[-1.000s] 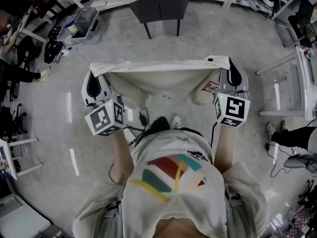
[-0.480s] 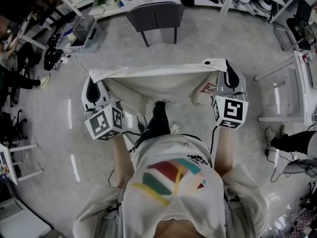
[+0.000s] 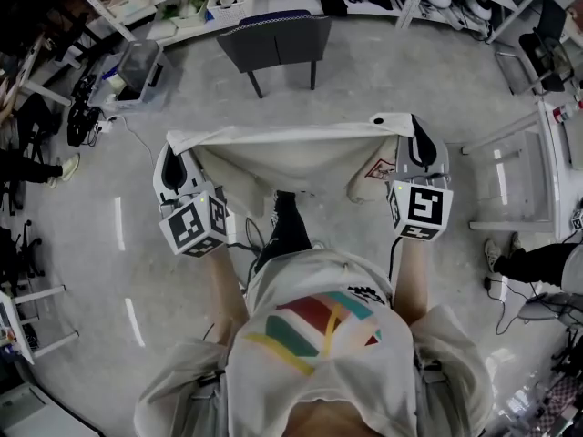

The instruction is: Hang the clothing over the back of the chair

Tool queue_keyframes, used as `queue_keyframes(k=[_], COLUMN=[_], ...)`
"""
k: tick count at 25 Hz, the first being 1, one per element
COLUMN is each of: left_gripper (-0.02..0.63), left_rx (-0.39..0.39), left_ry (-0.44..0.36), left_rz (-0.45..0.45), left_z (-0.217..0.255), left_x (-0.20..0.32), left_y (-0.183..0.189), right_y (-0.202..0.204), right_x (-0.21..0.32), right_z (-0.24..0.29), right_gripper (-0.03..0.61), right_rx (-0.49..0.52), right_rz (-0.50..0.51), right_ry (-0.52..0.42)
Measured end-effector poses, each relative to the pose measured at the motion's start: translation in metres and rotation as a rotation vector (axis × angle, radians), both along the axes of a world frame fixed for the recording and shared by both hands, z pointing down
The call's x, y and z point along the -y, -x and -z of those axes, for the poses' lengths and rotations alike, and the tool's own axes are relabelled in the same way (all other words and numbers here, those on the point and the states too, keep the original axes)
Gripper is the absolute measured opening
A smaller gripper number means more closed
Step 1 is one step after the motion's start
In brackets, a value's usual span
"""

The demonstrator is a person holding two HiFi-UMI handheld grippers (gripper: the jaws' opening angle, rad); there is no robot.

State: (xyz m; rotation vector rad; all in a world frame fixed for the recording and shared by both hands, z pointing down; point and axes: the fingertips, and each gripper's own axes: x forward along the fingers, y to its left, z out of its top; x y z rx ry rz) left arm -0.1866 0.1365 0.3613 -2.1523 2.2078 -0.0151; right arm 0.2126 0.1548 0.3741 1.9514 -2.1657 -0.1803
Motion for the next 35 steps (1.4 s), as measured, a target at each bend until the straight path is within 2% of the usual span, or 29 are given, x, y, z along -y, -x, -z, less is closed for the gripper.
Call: queue_keyframes(k=[8, 14, 19, 26, 35], left_gripper=[0.020, 0.020, 0.020, 0.020, 0.020], left_rx=[0.030, 0.067, 0.068, 0.063, 0.048], left_ry=[-0.001, -0.066, -0.106, -0.129, -0.094], left_rz=[-0.015, -0.042, -0.061, -0.056, -0.028], left_z=[-0.018, 0.011, 0.043, 0.068, 0.066], left_x=[0.114, 0.222, 0.293, 0.352, 0.394], left_y=[-0.002, 0.000, 0.007, 0.029, 0.052], right_y=[-0.001, 0.002, 0.008, 0.029, 0.051], right_x=[0.093, 0.185, 0.253, 0.327, 0.379], right_z=[-0.009, 0.017, 0.046, 0.072, 0.084], right_gripper=[0.015, 0.015, 0.015, 0.015, 0.015], right_rx=[-0.008, -0.034, -0.022, -0.044, -0.051], right_rz=[-0.046, -0.114, -0.120, -0.086, -0.068], right_ry=[0.027, -0.004, -0.052, -0.095, -0.106])
